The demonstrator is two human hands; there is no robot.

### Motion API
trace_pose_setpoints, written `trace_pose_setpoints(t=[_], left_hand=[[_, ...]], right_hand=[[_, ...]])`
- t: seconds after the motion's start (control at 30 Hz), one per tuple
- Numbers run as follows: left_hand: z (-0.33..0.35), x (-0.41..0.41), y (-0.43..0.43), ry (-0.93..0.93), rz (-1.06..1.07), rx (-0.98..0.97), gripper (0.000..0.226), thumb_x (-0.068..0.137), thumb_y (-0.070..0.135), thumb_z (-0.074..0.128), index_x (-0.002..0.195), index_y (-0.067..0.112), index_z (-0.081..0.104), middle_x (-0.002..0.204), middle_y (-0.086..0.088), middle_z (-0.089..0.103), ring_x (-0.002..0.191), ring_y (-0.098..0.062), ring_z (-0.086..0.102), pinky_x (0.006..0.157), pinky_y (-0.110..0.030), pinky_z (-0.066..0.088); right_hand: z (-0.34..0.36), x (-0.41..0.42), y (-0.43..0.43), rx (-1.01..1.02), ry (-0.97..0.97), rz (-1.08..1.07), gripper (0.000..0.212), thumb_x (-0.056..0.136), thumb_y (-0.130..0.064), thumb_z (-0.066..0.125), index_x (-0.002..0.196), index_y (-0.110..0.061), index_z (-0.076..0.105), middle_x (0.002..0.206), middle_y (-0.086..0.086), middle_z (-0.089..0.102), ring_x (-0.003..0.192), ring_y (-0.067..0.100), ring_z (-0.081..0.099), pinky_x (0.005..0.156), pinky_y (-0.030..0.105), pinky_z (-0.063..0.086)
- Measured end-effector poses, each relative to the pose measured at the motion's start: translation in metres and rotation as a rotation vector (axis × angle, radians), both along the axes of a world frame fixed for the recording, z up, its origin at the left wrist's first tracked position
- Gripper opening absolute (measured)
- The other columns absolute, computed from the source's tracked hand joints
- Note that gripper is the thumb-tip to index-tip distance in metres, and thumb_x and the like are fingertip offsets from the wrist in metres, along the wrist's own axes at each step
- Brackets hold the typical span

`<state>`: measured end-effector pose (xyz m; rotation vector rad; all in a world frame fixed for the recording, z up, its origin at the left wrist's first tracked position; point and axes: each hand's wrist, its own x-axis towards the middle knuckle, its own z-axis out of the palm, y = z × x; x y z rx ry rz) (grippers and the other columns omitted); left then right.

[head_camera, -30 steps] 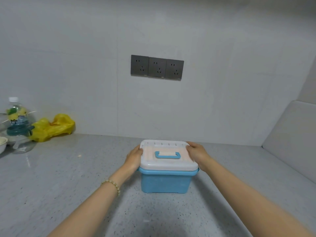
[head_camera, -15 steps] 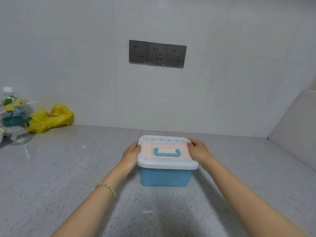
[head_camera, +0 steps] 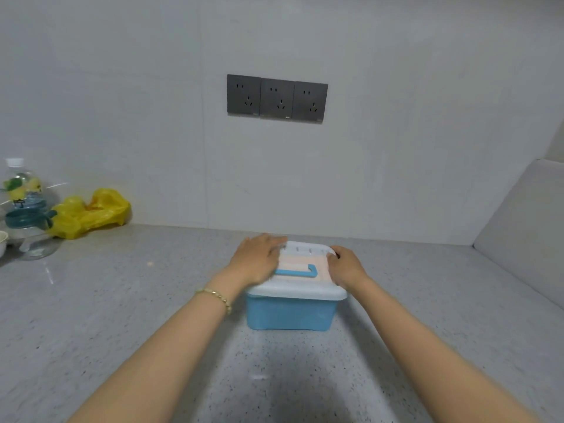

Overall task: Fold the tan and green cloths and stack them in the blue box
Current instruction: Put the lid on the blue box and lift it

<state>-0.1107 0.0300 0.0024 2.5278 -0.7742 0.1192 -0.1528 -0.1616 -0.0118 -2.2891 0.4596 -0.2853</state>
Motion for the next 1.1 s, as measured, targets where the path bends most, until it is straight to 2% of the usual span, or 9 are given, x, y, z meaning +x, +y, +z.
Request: trace_pose_setpoints(t=[0.17, 0.33, 0.47, 0.53, 0.63, 0.77, 0.93, 1.03, 1.1], left_hand=[[-0.006, -0.013, -0.057, 0.075, -0.012, 0.201, 0.051, 0.099, 0.051, 0.017, 0.149, 0.042, 0.014, 0.160, 0.007, 0.003, 0.147, -0.023, -0.002, 0.115, -0.055, -0.008], [-0.016, -0.007, -0.060, 0.114, 0.004, 0.337, 0.067, 0.089, 0.072, 0.020, 0.148, 0.047, 0.005, 0.160, 0.012, -0.004, 0.146, -0.024, -0.014, 0.111, -0.058, -0.013], [-0.015, -0.004, -0.061, 0.123, -0.001, 0.377, 0.072, 0.085, 0.078, 0.019, 0.148, 0.048, 0.002, 0.160, 0.012, -0.007, 0.146, -0.024, -0.015, 0.111, -0.059, -0.012], [-0.016, -0.004, -0.062, 0.113, -0.005, 0.385, 0.072, 0.085, 0.077, 0.018, 0.148, 0.047, 0.001, 0.160, 0.011, -0.008, 0.146, -0.025, -0.015, 0.111, -0.060, -0.011], [-0.015, -0.005, -0.061, 0.107, -0.005, 0.387, 0.066, 0.089, 0.072, 0.018, 0.148, 0.047, 0.002, 0.160, 0.011, -0.008, 0.146, -0.025, -0.014, 0.111, -0.059, -0.010], [-0.014, -0.001, -0.061, 0.115, -0.018, 0.371, 0.051, 0.101, 0.043, 0.017, 0.149, 0.045, 0.000, 0.160, 0.009, -0.008, 0.146, -0.024, -0.014, 0.113, -0.058, -0.010], [-0.015, 0.000, -0.061, 0.109, -0.013, 0.368, 0.049, 0.103, 0.036, 0.013, 0.149, 0.044, 0.001, 0.160, 0.009, -0.009, 0.146, -0.024, -0.014, 0.113, -0.057, -0.010], [-0.014, -0.001, -0.061, 0.122, -0.012, 0.359, 0.049, 0.103, 0.037, 0.013, 0.149, 0.043, 0.001, 0.160, 0.009, -0.008, 0.146, -0.024, -0.013, 0.113, -0.056, -0.010], [-0.013, -0.003, -0.061, 0.146, -0.001, 0.311, 0.049, 0.103, 0.036, 0.012, 0.151, 0.039, 0.001, 0.160, 0.008, -0.007, 0.147, -0.024, -0.012, 0.113, -0.055, -0.010]], right_hand=[[0.000, 0.002, -0.002, 0.000, -0.028, 0.015, 0.032, 0.098, -0.014, 0.033, 0.117, -0.010, 0.059, 0.115, 0.011, 0.063, 0.105, 0.029, 0.058, 0.096, 0.043, 0.045], [-0.006, -0.002, -0.004, 0.223, -0.142, 0.023, 0.032, 0.095, -0.010, 0.040, 0.120, -0.008, 0.059, 0.124, 0.011, 0.061, 0.107, 0.024, 0.058, 0.089, 0.031, 0.045], [-0.010, -0.019, -0.003, 0.297, -0.139, -0.109, 0.066, 0.091, -0.030, 0.055, 0.148, -0.013, 0.026, 0.151, 0.005, 0.033, 0.135, 0.024, 0.037, 0.105, 0.034, 0.034], [-0.013, -0.032, -0.002, 0.466, -0.013, -0.132, 0.076, 0.086, -0.040, 0.061, 0.147, -0.009, 0.027, 0.145, 0.008, 0.041, 0.128, 0.025, 0.045, 0.101, 0.034, 0.039], [-0.018, -0.047, 0.003, 0.821, -0.022, -0.055, 0.054, 0.084, -0.036, 0.066, 0.127, -0.005, 0.053, 0.112, 0.007, 0.067, 0.099, 0.020, 0.064, 0.084, 0.029, 0.053], [-0.016, -0.051, 0.012, 0.555, -0.235, -0.096, 0.048, 0.092, -0.012, 0.054, 0.139, -0.008, 0.042, 0.130, 0.004, 0.053, 0.114, 0.020, 0.055, 0.095, 0.030, 0.046], [-0.015, -0.048, 0.016, 0.397, -0.269, -0.031, 0.037, 0.097, -0.007, 0.041, 0.131, -0.010, 0.052, 0.122, 0.007, 0.060, 0.106, 0.019, 0.058, 0.076, 0.020, 0.048], [-0.015, -0.045, 0.013, 0.313, -0.202, -0.038, 0.042, 0.099, -0.012, 0.040, 0.141, -0.009, 0.040, 0.141, 0.008, 0.048, 0.124, 0.023, 0.049, 0.100, 0.033, 0.045], [-0.013, -0.042, 0.008, 0.159, -0.150, -0.016, 0.043, 0.100, -0.016, 0.039, 0.143, -0.009, 0.036, 0.145, 0.008, 0.043, 0.129, 0.023, 0.044, 0.107, 0.035, 0.038]])
